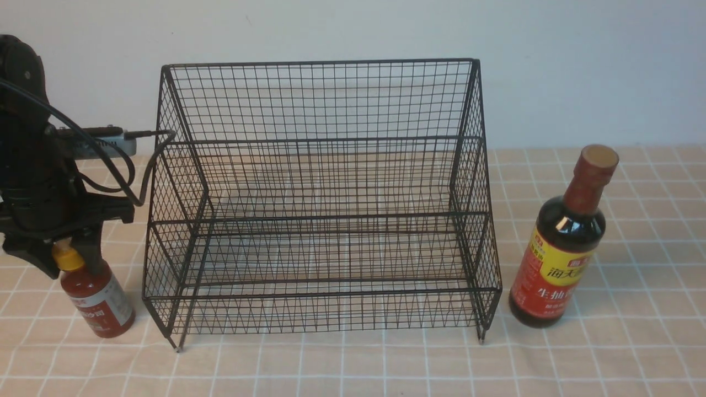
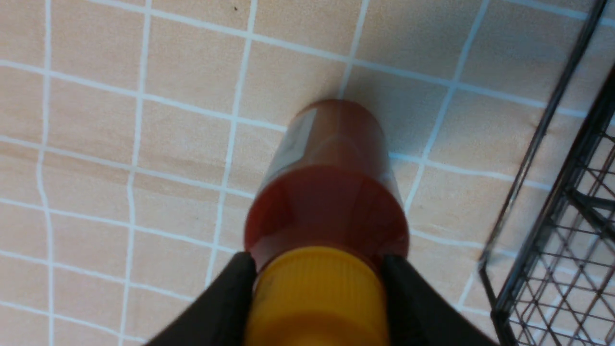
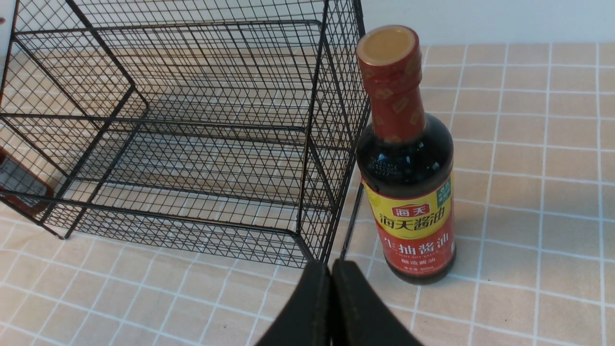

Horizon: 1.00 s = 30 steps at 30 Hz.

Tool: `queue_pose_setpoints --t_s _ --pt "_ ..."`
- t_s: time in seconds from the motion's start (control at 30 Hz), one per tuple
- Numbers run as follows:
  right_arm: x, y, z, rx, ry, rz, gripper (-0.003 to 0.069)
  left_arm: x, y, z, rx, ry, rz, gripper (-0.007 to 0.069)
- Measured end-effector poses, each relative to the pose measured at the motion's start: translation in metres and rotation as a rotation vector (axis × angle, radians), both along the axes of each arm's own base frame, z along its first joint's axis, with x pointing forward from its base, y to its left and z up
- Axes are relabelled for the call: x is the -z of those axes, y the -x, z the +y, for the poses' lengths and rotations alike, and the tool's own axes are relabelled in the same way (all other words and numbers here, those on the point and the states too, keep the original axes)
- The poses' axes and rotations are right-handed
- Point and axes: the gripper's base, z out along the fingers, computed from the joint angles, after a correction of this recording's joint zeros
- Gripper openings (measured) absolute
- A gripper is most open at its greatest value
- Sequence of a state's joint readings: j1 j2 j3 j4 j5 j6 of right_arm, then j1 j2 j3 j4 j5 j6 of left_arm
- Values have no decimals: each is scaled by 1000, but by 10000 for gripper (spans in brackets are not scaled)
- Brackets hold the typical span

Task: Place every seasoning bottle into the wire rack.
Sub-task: Use the left arm to grab the condiment bottle closest to it, then use the left arm to put the condiment bottle back on the shelf

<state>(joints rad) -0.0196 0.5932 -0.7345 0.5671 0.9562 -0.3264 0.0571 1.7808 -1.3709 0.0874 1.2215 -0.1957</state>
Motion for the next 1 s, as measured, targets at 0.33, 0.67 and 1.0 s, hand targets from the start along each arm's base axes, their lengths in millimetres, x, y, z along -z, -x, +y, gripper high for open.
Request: queue_pose_setpoints --t_s 0.33,0.67,1.0 --pt "0 0 0 -2 0 4 -14 -18 8 1 5 -16 -50 287" --pt "1 1 0 -6 1 10 -14 -128 73 -17 -5 85 -402 287" --pt "1 1 0 -7 1 12 -14 -151 104 -83 186 211 -446 287"
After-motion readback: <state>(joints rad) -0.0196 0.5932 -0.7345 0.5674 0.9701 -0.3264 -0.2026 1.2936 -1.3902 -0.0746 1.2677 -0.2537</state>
